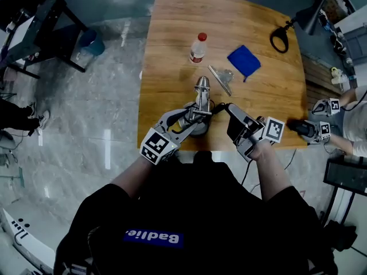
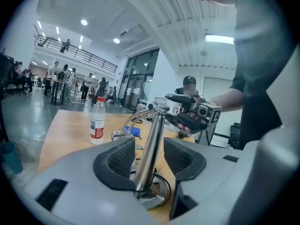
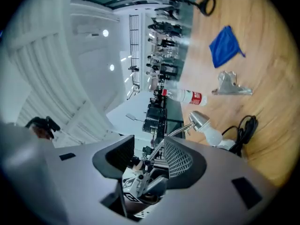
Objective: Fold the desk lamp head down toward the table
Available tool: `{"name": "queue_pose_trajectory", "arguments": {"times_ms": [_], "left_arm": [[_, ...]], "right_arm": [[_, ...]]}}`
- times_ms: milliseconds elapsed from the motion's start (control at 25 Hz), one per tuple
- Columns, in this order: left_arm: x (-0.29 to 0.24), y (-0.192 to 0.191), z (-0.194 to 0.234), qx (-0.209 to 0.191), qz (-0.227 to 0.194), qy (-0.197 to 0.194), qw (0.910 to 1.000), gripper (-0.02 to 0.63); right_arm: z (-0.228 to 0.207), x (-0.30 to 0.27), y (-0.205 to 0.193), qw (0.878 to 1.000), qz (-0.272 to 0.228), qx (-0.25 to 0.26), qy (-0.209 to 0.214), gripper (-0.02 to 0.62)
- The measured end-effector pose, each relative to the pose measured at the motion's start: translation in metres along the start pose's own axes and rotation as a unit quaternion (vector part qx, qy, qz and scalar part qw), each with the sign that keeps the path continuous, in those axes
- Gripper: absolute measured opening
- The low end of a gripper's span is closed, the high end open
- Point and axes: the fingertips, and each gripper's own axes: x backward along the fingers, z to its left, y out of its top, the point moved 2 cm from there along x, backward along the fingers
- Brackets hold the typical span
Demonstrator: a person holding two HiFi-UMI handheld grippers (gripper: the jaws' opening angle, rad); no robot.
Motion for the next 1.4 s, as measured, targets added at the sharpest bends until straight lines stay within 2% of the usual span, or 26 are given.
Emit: {"name": "queue_pose_trajectory", "arguments": {"times_ms": [80,240,400,520,640,720,920,960,1080,1120,1280,1400], "left_arm": [[0.021,-0.001,-0.001,0.011,-0.004,0.010,0.9999,0.183],[0.053,0.001,-0.022,0.019,0.002,0.033,0.9993,0.183],[0.067,0.014,-0.070,0.017,0.001,0.046,0.9988,0.181],[0.073,0.027,-0.111,0.026,-0.012,0.068,0.9973,0.181],[0.073,0.045,-0.155,0.047,-0.032,0.094,0.9940,0.181],[0.067,0.055,-0.187,0.047,-0.038,0.094,0.9938,0.181],[0.066,0.081,-0.255,0.030,-0.055,0.050,0.9968,0.178],[0.069,0.088,-0.263,0.027,-0.063,0.041,0.9968,0.159],[0.084,0.105,-0.277,0.020,-0.087,0.024,0.9957,0.027],[0.089,0.109,-0.279,0.016,-0.090,0.017,0.9956,0.009],[0.111,0.127,-0.284,0.004,-0.097,-0.011,0.9952,0.009],[0.125,0.131,-0.281,0.002,-0.101,-0.015,0.9947,0.009]], "right_arm": [[0.012,0.011,-0.010,0.999,-0.017,0.043,-0.010,0.183],[0.028,0.038,-0.037,0.997,-0.027,0.066,-0.010,0.183],[0.041,0.071,-0.061,0.994,-0.028,0.108,-0.004,0.183],[0.046,0.096,-0.083,0.983,0.002,0.183,-0.013,0.181],[0.063,0.126,-0.103,0.963,0.022,0.268,-0.006,0.178],[0.076,0.145,-0.114,0.947,0.034,0.320,0.003,0.148],[0.117,0.178,-0.146,0.910,0.041,0.413,0.021,0.074],[0.128,0.181,-0.153,0.900,0.039,0.433,0.025,0.053],[0.154,0.181,-0.173,0.871,0.034,0.489,0.031,0.028],[0.162,0.180,-0.179,0.863,0.029,0.504,0.030,0.025],[0.193,0.172,-0.199,0.828,0.012,0.561,0.024,0.012],[0.207,0.162,-0.210,0.802,0.010,0.596,0.013,0.007]]}}
